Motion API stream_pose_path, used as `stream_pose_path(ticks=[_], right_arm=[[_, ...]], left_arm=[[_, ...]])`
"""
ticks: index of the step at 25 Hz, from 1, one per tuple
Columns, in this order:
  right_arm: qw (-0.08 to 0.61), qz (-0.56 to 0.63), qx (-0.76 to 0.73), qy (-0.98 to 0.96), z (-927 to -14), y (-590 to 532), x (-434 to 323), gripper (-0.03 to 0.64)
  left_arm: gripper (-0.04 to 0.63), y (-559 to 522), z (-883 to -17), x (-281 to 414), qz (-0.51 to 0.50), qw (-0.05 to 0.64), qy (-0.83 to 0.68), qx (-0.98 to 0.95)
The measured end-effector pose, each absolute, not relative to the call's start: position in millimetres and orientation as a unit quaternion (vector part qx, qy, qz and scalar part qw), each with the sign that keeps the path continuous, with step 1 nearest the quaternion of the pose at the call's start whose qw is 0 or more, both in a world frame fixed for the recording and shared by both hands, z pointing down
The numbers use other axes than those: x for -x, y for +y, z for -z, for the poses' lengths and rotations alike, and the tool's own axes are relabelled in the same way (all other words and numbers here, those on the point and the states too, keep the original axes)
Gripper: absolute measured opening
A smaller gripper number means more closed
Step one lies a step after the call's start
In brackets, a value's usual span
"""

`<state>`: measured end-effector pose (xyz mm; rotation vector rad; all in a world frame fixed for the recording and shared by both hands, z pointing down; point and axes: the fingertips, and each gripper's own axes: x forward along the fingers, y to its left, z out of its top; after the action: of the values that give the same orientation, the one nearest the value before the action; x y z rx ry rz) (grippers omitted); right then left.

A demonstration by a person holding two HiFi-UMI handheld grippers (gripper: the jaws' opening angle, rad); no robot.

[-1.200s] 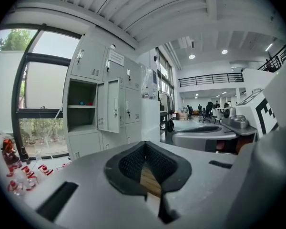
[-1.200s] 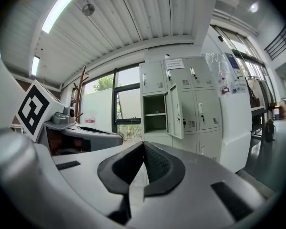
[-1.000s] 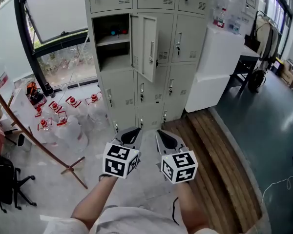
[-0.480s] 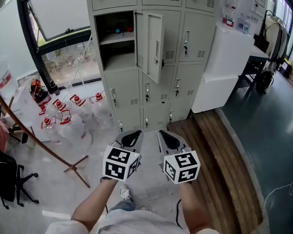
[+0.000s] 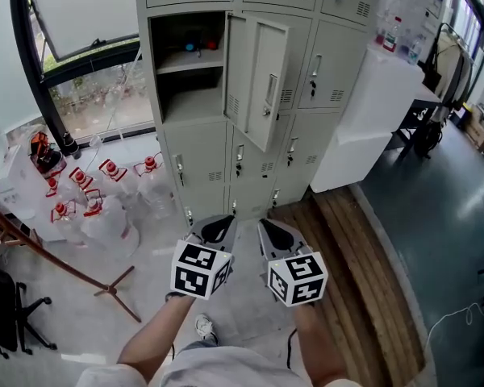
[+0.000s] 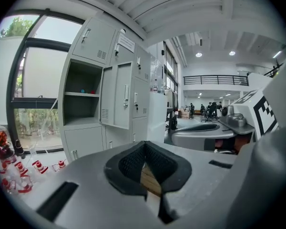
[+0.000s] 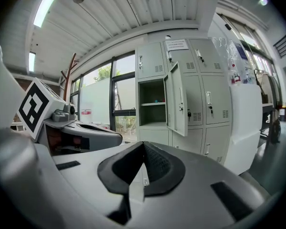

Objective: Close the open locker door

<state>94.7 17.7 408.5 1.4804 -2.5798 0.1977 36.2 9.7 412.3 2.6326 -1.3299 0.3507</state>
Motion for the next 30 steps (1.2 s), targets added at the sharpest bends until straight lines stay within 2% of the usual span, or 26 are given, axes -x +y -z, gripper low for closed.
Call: stream_pose_path(ticks=[19, 30], right_arm=[[0.081, -0.053, -0.533, -0.841, -377, -96, -34, 0.005], [0.063, -0.035, -0.55, -0.832, -362, -133, -57, 0.005]], left_arm=[[0.006, -104, -393, 20, -0.092, 0.086, -0.394, -0.91], [0.006, -139, -394, 6, -0.089, 0.086, -0.38, -0.917]])
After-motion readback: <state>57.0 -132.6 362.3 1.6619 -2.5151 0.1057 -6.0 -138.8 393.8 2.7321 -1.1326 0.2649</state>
